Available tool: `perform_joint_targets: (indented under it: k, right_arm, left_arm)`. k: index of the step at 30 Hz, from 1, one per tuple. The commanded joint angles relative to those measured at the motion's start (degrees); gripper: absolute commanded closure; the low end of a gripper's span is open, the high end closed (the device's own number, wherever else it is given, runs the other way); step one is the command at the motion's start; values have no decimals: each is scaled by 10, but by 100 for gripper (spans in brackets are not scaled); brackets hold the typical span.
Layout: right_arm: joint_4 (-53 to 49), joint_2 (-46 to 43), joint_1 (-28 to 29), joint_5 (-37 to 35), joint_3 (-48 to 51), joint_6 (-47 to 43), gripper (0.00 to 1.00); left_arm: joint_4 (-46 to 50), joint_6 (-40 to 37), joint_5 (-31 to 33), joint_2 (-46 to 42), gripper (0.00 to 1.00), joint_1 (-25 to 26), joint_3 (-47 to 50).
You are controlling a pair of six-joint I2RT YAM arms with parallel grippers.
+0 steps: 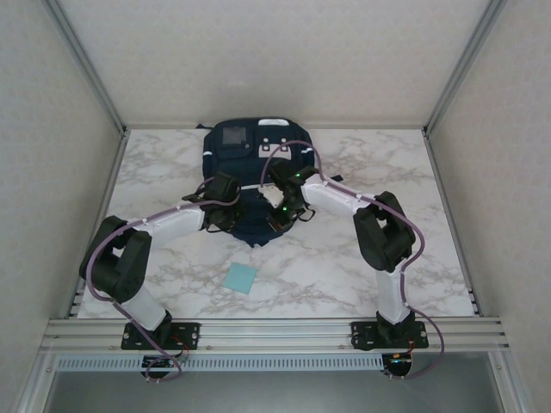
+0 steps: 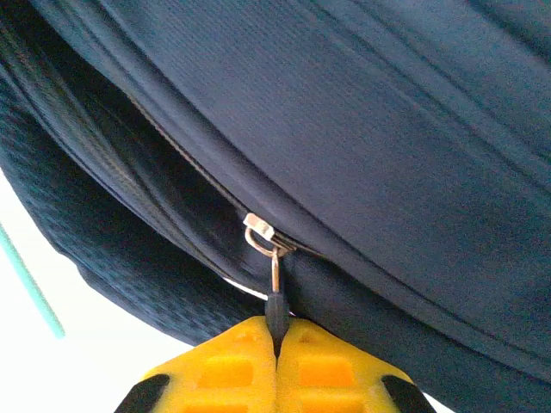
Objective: Pack books, pencil case, and school supplies into a backpack
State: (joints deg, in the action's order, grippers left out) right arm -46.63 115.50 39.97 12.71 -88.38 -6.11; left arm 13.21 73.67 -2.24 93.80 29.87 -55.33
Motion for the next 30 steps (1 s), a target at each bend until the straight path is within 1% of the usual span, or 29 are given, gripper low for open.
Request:
perform_joint_targets:
  k: [1, 7, 13, 19, 23, 30]
  right_arm:
    - [-163, -1, -34, -105, 27, -89, 100]
    - [-179, 25, -78, -194, -22, -143, 100]
    - [-160, 52, -108, -231, -90, -212, 100]
    - [-122, 105, -114, -259, -163, -299, 100]
    - [-120, 157, -123, -280, -243, -329, 100]
    - [-106, 237, -140, -300, -405, -324, 100]
  left_arm:
    - [73, -64, 50, -21, 100, -28, 14]
    - [111, -128, 32, -44, 100, -52, 12]
    - [155, -187, 19, -67, 100, -87, 24]
    - [174, -229, 10, -76, 100, -101, 31]
    - [185, -252, 8, -82, 100, -105, 31]
    - [200, -276, 2, -94, 100, -109, 35]
